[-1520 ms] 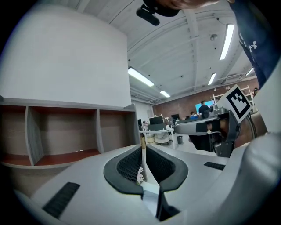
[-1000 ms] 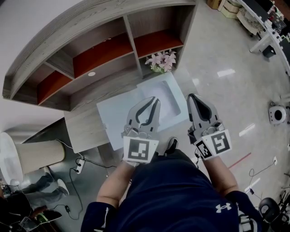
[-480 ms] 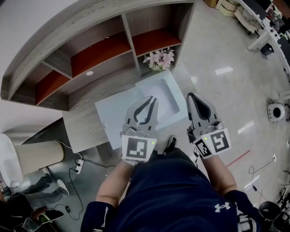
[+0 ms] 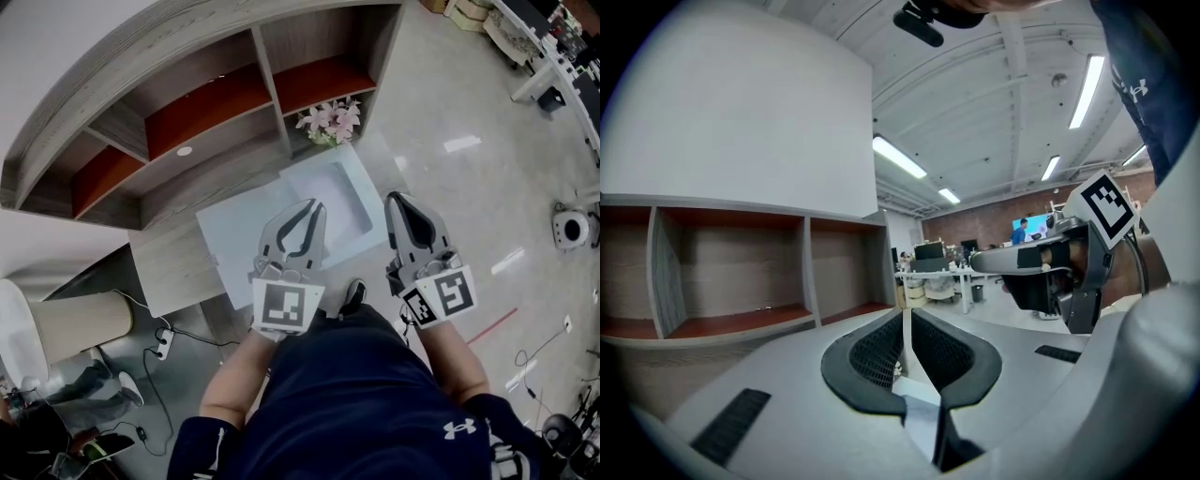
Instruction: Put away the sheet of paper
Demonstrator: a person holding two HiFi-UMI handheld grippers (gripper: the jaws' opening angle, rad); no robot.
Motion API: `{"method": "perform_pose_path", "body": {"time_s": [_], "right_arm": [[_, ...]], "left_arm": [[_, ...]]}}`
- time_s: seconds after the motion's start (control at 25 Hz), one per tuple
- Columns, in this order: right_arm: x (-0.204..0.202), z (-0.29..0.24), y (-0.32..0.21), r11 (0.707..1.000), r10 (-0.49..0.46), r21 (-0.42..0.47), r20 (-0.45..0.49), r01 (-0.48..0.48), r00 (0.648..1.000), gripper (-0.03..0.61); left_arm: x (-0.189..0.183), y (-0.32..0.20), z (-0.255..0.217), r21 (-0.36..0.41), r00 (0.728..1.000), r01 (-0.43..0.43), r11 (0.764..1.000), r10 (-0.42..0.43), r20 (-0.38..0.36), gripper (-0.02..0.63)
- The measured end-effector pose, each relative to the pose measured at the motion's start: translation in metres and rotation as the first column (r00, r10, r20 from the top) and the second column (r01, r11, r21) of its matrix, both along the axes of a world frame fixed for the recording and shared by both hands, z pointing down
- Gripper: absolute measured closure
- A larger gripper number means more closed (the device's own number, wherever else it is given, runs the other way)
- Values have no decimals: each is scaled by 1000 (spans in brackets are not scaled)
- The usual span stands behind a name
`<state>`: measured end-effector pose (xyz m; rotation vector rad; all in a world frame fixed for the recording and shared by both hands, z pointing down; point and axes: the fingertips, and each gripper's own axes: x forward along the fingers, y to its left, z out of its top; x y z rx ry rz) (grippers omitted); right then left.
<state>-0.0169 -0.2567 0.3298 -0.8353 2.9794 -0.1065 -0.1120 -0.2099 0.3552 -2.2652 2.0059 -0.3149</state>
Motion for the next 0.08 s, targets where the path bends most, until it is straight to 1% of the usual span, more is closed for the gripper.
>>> {"method": "perform_pose_path", "body": {"time_s": [0.08], "right_arm": [[0, 1, 0, 1000, 2, -2, -2, -2, 1000, 563]], "left_arm": [[0, 0, 2, -5, 1000, -5, 1000, 5, 5, 572]]}}
